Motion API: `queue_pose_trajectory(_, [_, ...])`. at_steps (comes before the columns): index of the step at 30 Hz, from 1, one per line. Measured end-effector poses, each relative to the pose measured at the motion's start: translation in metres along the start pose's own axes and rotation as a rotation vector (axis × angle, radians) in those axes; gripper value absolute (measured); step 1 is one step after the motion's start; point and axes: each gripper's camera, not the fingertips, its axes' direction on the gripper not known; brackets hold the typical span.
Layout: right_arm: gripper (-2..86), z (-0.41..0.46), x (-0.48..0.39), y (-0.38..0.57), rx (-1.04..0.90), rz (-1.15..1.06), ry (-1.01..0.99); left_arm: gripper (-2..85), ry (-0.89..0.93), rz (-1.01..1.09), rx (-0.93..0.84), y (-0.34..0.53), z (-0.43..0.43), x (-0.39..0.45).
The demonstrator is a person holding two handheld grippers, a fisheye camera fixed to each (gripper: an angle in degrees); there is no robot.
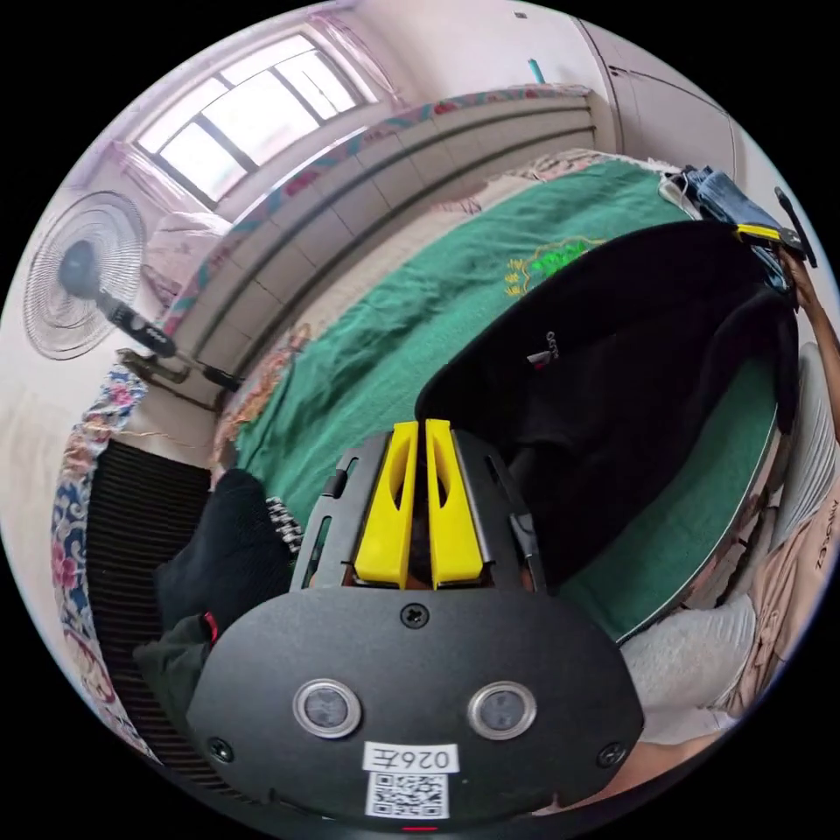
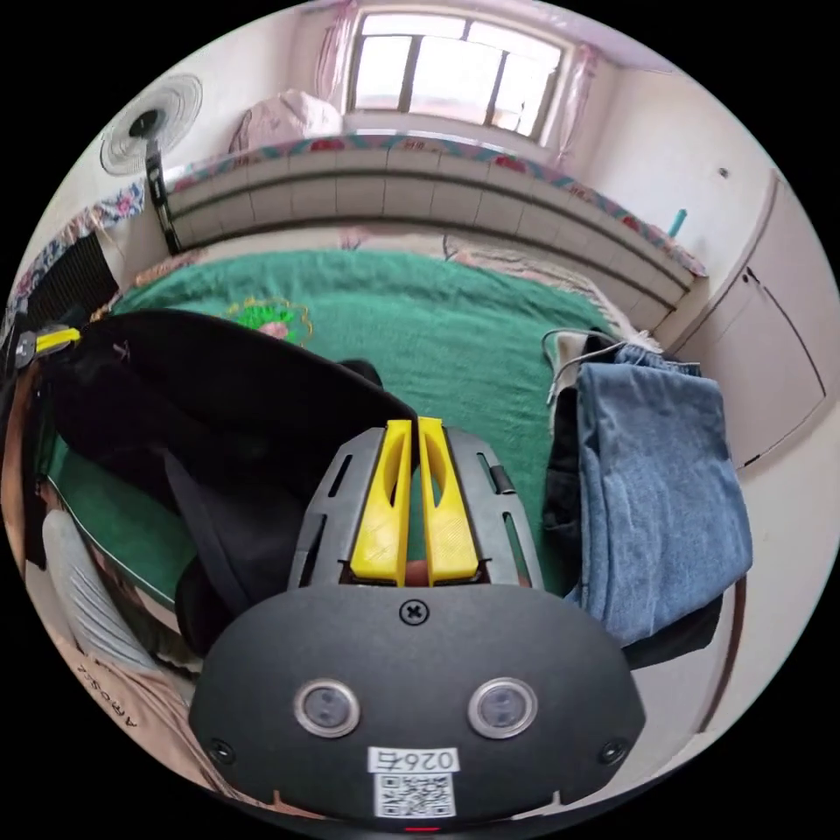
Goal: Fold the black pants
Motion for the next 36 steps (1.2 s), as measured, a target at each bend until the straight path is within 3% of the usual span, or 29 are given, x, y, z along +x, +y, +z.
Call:
queue_pose_trajectory(6, [-1.6, -0.092, -0.003, 0.054, 0.37, 0.08, 0.035, -0.1, -0.197, -0.089, 0.144, 0.07, -0.14, 0.014])
queue_pose_trajectory(13, [-1.5, -0.209, -0.043, 0.113, 0.73, 0.047, 0.306, -0.2, -0.505, -0.191, 0.366, 0.166, -0.283, 0.071])
queue_pose_trajectory(17, [-1.5, -0.258, -0.048, 0.125, 0.751, -0.025, 0.344, -0.2, -0.512, -0.232, 0.45, 0.209, -0.332, 0.08])
queue_pose_trajectory(21, [-1.5, -0.279, -0.039, 0.098, 0.571, -0.188, 0.23, -0.1, -0.479, -0.291, 0.472, 0.238, -0.349, 0.065])
queue_pose_trajectory(26, [-1.4, -0.201, -0.038, 0.011, 0.343, -0.305, 0.1, 0.0, -0.369, -0.357, 0.346, 0.218, -0.277, 0.009])
queue_pose_trajectory(31, [2.4, 0.015, -0.047, -0.137, -0.039, -0.276, 0.048, 0.2, -0.127, -0.36, 0.103, 0.128, -0.062, -0.078])
queue_pose_trajectory(33, [4.7, 0.078, -0.038, -0.167, -0.208, -0.237, 0.084, 0.0, 0.019, -0.461, -0.022, 0.114, 0.007, -0.1])
queue_pose_trajectory(34, [5.0, 0.097, -0.031, -0.174, -0.245, -0.216, 0.104, -0.3, 0.079, -0.501, -0.087, 0.113, 0.039, -0.107])
queue_pose_trajectory(36, [5.3, 0.097, -0.021, -0.167, -0.167, -0.19, 0.086, -0.4, 0.03, -0.529, -0.074, 0.125, 0.059, -0.104])
